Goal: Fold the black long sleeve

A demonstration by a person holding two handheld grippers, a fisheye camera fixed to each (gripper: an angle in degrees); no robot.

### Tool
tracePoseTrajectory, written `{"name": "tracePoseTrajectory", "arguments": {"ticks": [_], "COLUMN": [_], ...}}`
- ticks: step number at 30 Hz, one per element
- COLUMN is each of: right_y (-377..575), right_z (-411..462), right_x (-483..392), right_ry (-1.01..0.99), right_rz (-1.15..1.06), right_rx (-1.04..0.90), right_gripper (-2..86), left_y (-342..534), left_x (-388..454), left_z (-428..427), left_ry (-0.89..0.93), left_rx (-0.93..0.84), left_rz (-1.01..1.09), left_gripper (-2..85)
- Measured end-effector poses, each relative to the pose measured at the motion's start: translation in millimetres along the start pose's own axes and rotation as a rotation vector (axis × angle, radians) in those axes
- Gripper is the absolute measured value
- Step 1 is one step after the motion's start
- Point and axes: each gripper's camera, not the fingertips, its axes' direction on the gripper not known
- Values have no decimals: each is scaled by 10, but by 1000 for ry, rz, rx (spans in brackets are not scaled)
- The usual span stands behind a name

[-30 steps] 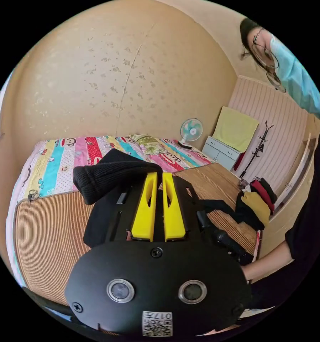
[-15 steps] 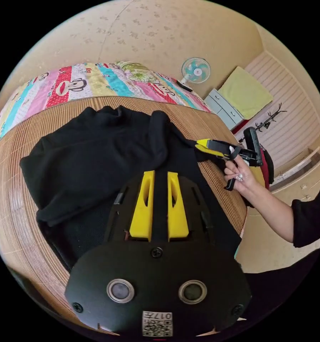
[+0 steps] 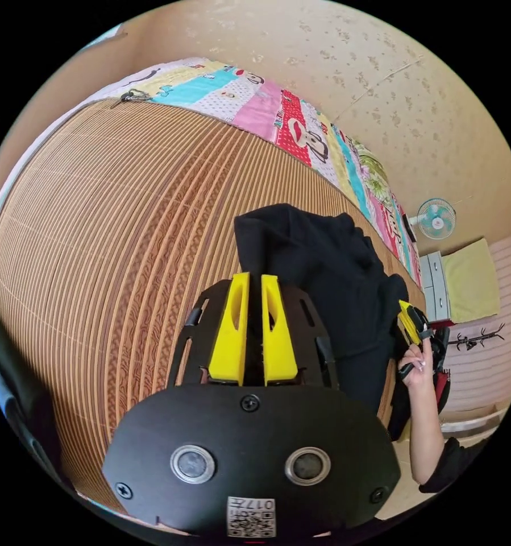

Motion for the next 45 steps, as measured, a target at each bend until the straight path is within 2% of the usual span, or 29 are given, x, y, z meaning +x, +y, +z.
{"name": "tracePoseTrajectory", "arguments": {"ticks": [2, 5, 7, 8, 10, 13, 17, 19, 21, 24, 27, 30, 34, 36, 40, 45], "right_y": [77, 201, 244, 272, 305, 318, 393, 450, 503, 538, 617, 680, 711, 818, 949, 952], "right_z": [-205, -390, -333, -232, -87, -108, -196, -48, 435, 1372, 2392, 3233, 3729, 3998, 4057, 3946], "right_x": [-66, 217, 402, 499, 571, 382, -409, -874, -1461, -2011, -2485, -2766, -2956, -2990, -3045, -3076], "right_ry": [-87, -157, -35, 72, 148, 185, 448, 510, 397, 228, 228, 245, 242, 258, 322, 281], "right_rz": [-27, 112, 133, 151, 160, 107, -45, -174, -390, -540, -678, -739, -733, -739, -766, -705], "right_rx": [72, 148, 85, 12, -76, -55, 68, 92, -3, -242, -450, -622, -688, -777, -675, -432], "right_gripper": [25, 24, 26, 28, 32, 42, 56, 50, 33, 44, 52, 80, 97, 77, 33, 22], "left_y": [-9, -21, -70, -87, -133, -140, -3, 103, 163, 223, 326, 417, 525, 592, 733, 818], "left_x": [-212, -611, -953, -1019, -1151, -1189, -1161, -1110, -1050, -999, -1067, -1132, -1258, -1290, -1411, -1558], "left_z": [-117, -186, -138, -107, -60, -252, -534, -590, -575, -506, -530, -529, -574, -568, -504, -562], "left_ry": [120, 239, 385, 401, 377, 347, 283, 252, 219, 152, 159, 171, 171, 157, 200, 277], "left_rx": [44, 80, 79, 60, 0, 12, 32, 0, -27, -60, 5, 28, 58, 69, 94, 142], "left_rz": [-39, -118, -169, -180, -173, -113, -39, 4, 53, 112, 67, 33, -17, -19, -52, -67], "left_gripper": [34, 25, 28, 30, 41, 74, 99, 100, 100, 100, 99, 95, 89, 78, 23, -5]}}
